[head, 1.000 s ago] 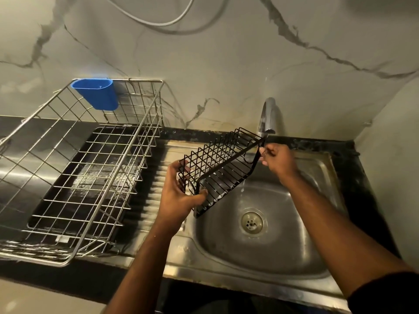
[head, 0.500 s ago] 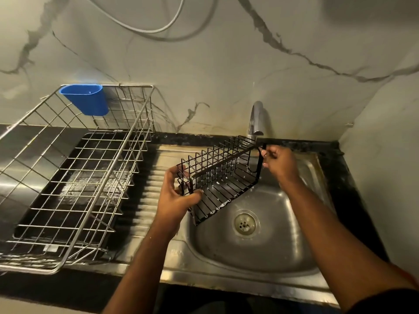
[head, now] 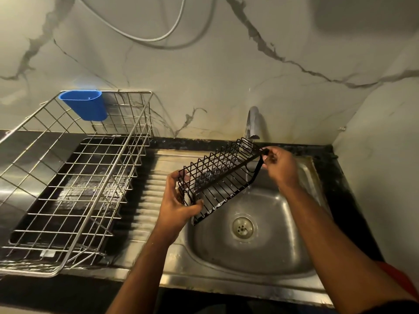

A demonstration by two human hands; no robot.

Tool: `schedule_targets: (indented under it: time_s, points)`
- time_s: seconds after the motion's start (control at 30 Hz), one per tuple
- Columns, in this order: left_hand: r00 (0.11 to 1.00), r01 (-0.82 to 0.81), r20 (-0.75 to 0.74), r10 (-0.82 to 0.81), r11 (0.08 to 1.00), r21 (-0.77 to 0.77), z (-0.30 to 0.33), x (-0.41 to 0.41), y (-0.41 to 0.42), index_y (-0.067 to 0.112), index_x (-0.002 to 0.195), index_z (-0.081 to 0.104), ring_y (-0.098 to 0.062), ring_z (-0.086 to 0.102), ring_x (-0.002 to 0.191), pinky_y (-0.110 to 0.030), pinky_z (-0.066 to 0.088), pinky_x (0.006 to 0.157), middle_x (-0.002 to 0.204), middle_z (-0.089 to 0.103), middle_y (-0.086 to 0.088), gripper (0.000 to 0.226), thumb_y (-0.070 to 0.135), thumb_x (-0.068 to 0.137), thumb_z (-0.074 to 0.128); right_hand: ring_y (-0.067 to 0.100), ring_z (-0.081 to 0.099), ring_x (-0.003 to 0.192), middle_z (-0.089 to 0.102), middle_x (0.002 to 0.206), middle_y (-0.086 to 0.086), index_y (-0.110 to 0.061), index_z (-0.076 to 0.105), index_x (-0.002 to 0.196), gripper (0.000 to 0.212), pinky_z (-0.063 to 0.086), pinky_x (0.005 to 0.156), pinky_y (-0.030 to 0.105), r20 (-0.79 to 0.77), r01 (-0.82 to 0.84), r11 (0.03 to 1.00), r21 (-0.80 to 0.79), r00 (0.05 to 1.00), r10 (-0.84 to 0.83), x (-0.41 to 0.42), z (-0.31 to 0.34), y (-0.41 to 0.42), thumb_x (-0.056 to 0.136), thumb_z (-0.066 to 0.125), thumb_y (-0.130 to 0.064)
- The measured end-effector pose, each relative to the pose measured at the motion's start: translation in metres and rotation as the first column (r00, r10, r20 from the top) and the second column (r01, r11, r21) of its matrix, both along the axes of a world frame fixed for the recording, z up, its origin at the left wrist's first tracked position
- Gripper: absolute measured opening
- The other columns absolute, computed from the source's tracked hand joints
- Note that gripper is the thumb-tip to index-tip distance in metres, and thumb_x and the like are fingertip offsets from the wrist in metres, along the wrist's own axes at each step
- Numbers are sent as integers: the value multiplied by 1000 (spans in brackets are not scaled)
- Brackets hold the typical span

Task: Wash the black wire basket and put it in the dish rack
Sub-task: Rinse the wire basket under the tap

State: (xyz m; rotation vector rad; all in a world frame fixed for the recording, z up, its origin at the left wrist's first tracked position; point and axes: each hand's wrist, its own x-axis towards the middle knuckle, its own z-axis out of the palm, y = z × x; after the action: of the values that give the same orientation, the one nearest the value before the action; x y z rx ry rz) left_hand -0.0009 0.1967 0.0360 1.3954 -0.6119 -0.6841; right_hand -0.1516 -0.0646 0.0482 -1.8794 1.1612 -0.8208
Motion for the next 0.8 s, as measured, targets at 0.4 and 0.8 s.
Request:
schedule_targets:
  time_s: [0.4, 0.8]
  points:
    - [978, 28, 203, -56, 990, 135, -3, 5, 11, 23, 136, 39, -38, 55, 122, -61, 47, 105, 126, 52, -11, 89, 3, 61, 82, 20, 68, 80, 66, 90, 1, -8, 67, 120, 27, 57, 72, 29, 32, 33, 998, -46, 999, -32, 3, 3, 12, 94, 62, -2]
    - [980, 34, 195, -49, 996, 79, 0, 1, 17, 31, 134, 43, -30, 54, 125, -49, 48, 108, 127, 53, -1, 86, -1, 65, 82, 22, 69, 92, 72, 104, 6, -9, 65, 123, 27, 57, 75, 30, -3, 28, 998, -65, 1000, -29, -2, 8, 18, 96, 61, -8]
